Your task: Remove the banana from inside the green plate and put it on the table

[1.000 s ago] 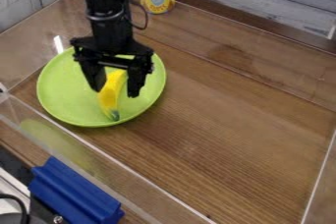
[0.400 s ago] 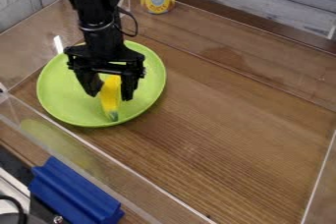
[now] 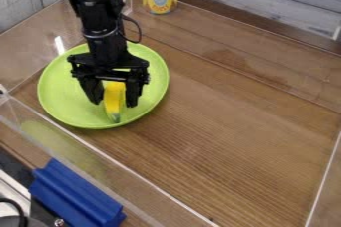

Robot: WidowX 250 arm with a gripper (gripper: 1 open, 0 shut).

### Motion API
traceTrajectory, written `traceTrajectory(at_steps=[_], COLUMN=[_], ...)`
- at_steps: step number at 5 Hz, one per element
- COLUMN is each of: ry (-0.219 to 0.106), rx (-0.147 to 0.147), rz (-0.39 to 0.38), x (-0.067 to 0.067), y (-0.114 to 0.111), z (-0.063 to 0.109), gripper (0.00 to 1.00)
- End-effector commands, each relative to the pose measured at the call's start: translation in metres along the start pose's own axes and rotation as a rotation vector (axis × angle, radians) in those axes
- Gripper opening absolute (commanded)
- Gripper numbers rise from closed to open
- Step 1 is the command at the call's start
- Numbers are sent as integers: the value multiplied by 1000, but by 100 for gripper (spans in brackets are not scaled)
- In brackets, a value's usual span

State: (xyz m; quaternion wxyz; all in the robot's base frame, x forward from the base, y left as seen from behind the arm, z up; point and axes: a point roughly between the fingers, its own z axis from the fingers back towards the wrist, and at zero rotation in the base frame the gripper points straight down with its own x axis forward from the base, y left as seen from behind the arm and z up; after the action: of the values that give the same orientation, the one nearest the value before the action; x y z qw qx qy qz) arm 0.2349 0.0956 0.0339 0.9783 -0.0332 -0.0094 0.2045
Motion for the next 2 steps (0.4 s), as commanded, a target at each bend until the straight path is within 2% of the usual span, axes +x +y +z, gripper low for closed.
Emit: traceTrajectory(at_steps=[1, 2], ry=[-34, -30], rx=[-2, -4], rz=[15, 22], x=[10, 14], y=[3, 5], z=[7, 9], gripper=[100, 100])
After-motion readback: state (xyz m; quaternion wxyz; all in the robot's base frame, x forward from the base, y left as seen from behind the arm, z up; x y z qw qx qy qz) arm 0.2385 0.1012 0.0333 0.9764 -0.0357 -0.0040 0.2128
